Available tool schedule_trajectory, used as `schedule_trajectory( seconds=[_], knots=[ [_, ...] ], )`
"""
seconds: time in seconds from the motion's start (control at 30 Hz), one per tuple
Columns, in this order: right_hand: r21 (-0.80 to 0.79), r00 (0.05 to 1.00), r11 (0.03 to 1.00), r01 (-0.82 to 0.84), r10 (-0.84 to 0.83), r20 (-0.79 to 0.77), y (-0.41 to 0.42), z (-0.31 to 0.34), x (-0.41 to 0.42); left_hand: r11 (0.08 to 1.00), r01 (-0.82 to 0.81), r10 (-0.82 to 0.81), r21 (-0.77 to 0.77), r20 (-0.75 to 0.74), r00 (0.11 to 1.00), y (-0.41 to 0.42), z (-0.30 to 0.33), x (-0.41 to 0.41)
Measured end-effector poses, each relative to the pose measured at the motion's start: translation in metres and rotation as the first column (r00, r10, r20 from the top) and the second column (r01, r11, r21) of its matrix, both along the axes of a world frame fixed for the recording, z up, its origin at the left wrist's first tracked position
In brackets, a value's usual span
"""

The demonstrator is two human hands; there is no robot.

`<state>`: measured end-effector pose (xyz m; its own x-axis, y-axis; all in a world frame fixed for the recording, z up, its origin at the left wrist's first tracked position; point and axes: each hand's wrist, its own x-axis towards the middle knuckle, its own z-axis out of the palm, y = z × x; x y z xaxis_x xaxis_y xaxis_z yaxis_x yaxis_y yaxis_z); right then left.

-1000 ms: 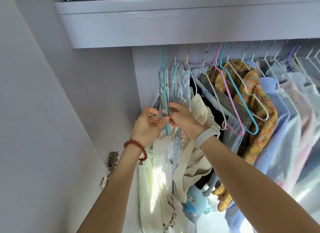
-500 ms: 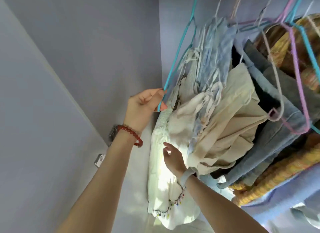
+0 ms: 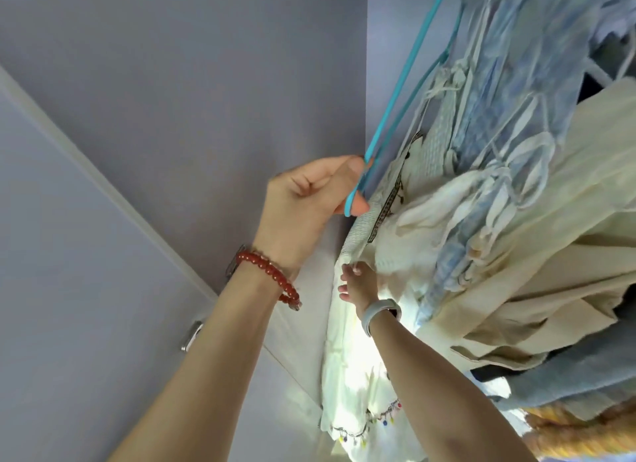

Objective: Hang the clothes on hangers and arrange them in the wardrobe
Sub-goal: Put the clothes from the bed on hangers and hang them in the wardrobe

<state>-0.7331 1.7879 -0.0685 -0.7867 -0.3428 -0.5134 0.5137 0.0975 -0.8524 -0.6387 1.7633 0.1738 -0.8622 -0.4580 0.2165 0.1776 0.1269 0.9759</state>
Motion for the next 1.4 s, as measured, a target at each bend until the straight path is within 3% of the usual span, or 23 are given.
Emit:
schedule_trajectory(
  seconds=[0.17, 0.37, 0.47, 0.57, 0.67, 0.73, 0.8, 0.87, 1.03, 1.13, 1.3, 1.4],
  knots=[
    [0.148, 0.949, 0.988, 0.054, -0.005, -0.314, 0.029, 0.018, 0.042, 1.0, -0.026, 0.025, 0.011, 0.017, 1.0, 0.002, 0.0, 0.001],
    [0.026, 0.905, 0.975, 0.223, -0.197, -0.377, 0.077, 0.076, 0.074, 0.999, 0.02, -0.022, 0.03, 0.067, 0.998, 0.016, 0.006, 0.006],
    [0.198, 0.84, 0.969, 0.149, -0.019, -0.542, 0.102, 0.11, 0.077, 0.999, 0.026, -0.029, 0.026, 0.097, 0.995, 0.023, 0.012, 0.009],
    [0.433, 0.825, 0.896, 0.097, 0.171, -0.539, 0.124, 0.134, 0.077, 0.997, 0.064, -0.068, 0.03, 0.139, 0.988, 0.027, 0.018, 0.01],
    [0.514, 0.838, 0.84, 0.175, 0.147, -0.525, 0.14, 0.145, 0.075, 0.991, 0.125, -0.132, 0.046, 0.188, 0.973, 0.03, 0.022, 0.007],
    [0.462, 0.865, 0.871, 0.168, 0.094, -0.493, 0.147, 0.151, 0.073, 0.985, 0.155, -0.168, 0.081, 0.198, 0.966, 0.031, 0.025, 0.004],
    [0.235, 0.893, 0.958, 0.163, -0.043, -0.448, 0.152, 0.16, 0.072, 0.984, 0.161, -0.175, 0.078, 0.232, 0.957, 0.029, 0.027, 0.0],
    [0.043, 0.888, 0.987, 0.155, -0.12, -0.444, 0.154, 0.173, 0.073, 0.986, 0.156, -0.165, 0.056, 0.269, 0.949, 0.026, 0.028, -0.004],
    [-0.07, 0.8, 0.998, 0.002, -0.044, -0.599, 0.146, 0.202, 0.073, 0.987, 0.086, -0.122, 0.138, 0.279, 0.953, 0.017, 0.033, -0.007],
    [-0.097, 0.773, 0.995, 0.017, -0.074, -0.63, 0.133, 0.206, 0.076, 0.973, 0.072, -0.138, 0.218, 0.303, 0.943, 0.007, 0.039, 0.0],
    [-0.203, 0.766, 0.979, 0.001, -0.131, -0.629, 0.107, 0.204, 0.086, 0.978, 0.11, -0.16, 0.179, 0.293, 0.943, 0.0, 0.052, 0.011],
    [-0.27, 0.763, 0.962, 0.048, -0.21, -0.611, 0.094, 0.205, 0.086, 0.962, 0.106, -0.174, 0.253, 0.265, 0.948, 0.0, 0.055, 0.015]
  ],
)
